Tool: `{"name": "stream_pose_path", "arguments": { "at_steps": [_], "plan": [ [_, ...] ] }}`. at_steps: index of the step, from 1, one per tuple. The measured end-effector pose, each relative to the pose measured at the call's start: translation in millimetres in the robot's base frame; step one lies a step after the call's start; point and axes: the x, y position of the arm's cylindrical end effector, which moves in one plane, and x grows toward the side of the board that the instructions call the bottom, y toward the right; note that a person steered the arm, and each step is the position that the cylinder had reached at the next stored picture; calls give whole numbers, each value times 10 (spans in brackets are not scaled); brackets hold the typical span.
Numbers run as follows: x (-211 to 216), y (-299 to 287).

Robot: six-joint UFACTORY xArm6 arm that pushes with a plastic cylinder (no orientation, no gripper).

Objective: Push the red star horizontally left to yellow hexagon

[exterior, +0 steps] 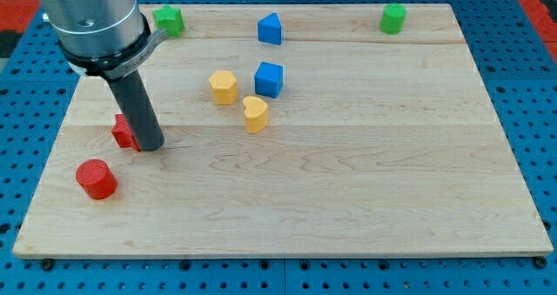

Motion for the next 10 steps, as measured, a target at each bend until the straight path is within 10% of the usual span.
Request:
{"name": "stream_pose_path", "arguments": {
  "at_steps": [10],
  "plan": [
    [-426, -400]
  ]
}}
